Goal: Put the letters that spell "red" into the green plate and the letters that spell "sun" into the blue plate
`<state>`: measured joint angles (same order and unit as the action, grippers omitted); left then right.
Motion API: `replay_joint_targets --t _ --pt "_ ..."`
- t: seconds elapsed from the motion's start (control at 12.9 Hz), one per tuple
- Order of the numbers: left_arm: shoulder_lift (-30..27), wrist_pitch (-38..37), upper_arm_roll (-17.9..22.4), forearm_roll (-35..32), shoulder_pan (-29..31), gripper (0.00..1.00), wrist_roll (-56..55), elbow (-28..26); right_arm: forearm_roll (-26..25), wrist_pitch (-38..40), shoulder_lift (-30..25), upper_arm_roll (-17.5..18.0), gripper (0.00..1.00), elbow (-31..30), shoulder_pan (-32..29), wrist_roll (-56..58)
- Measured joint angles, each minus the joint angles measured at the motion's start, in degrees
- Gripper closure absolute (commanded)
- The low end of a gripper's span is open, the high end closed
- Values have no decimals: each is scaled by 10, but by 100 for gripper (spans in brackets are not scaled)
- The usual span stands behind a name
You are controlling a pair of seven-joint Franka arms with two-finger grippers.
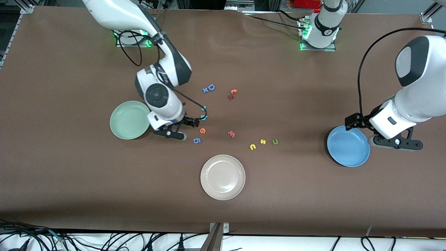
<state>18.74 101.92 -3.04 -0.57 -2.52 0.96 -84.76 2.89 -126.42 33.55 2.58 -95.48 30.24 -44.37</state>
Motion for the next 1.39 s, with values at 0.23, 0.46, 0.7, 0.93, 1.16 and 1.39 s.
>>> replay_joint_targets --t 0.23,0.46,0.7,0.93,1.16,1.39 --pt "5 61 -2 4 -2 0 0 -48 -38 -2 32 -1 1 25 27 -66" --pt "6 87 -2 4 -4 0 15 -80 -62 -28 71 -2 1 49 34 -115" --pt "6 106 -1 4 -4 1 28 -92 -63 -59 95 -2 1 63 36 -128" --pt "10 136 -2 20 -8 1 0 -129 -63 -83 109 -2 6 64 42 -130" --pt "16 156 -3 38 -34 1 -129 -163 -64 -86 118 -2 13 65 49 -130" --pt "18 171 -6 38 -80 1 -268 -179 -66 -86 120 -2 29 65 51 -130"
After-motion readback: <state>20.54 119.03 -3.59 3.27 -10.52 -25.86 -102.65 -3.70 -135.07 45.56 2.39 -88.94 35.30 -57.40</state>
